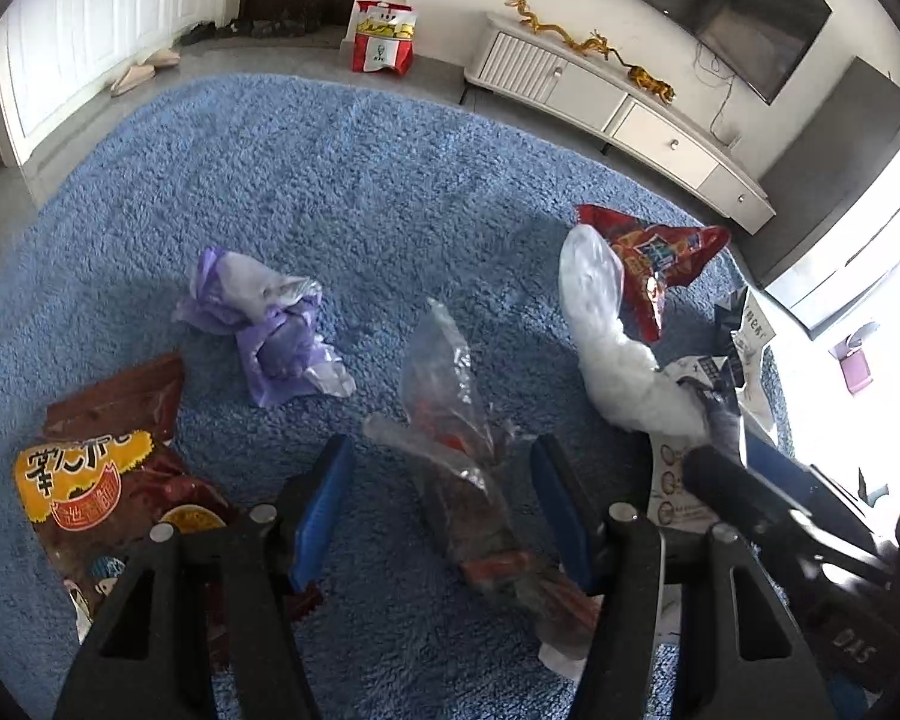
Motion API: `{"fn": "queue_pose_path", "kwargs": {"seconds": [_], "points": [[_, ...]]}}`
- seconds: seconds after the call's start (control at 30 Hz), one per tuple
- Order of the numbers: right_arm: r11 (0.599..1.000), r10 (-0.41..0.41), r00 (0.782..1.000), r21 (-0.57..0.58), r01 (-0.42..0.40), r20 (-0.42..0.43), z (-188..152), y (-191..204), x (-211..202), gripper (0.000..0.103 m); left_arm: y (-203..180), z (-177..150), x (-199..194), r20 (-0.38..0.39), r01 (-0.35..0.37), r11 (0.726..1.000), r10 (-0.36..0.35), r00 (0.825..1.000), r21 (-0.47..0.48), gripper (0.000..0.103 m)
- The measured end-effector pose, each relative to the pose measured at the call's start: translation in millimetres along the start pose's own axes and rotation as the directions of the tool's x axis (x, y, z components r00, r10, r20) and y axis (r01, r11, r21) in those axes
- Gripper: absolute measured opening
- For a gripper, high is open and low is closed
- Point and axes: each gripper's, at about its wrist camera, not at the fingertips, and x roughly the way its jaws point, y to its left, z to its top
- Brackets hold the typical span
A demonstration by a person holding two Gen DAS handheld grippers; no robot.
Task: Collect trash
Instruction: 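Grasp the blue-and-white carton with the right gripper while the left grasps a clear plastic bag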
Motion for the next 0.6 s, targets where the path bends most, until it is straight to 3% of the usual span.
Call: {"fn": "queue_pose_path", "kwargs": {"seconds": [0.1,0.17,0.2,0.37,0.6], "points": [[1.0,0.005,1.0,0.014,-0.005,-0.012,-4,-9,2,0.052,0,-1,0,0.008,0.001,1.0,-0.001,1.0,-0.001,0.051],[1.0,0.012,1.0,0.024,-0.012,-0.014,-5,-15,1,0.036,3,-2,-1,0.015,0.002,1.0,-0.002,1.0,-0.01,0.043],[0.999,0.016,1.0,0.03,-0.016,-0.013,-6,-18,0,0.034,6,-3,-2,0.017,0.006,1.0,-0.005,1.0,-0.015,0.04],[0.997,0.047,0.999,0.056,-0.047,0.005,-13,-29,-9,0.013,18,-6,-8,0.031,0.049,0.997,-0.047,0.998,-0.052,0.015],[0.994,0.09,0.995,0.063,-0.093,0.053,-25,-34,-35,0.013,18,-12,-41,0.106,0.081,0.996,-0.077,0.991,-0.038,0.011]]}}
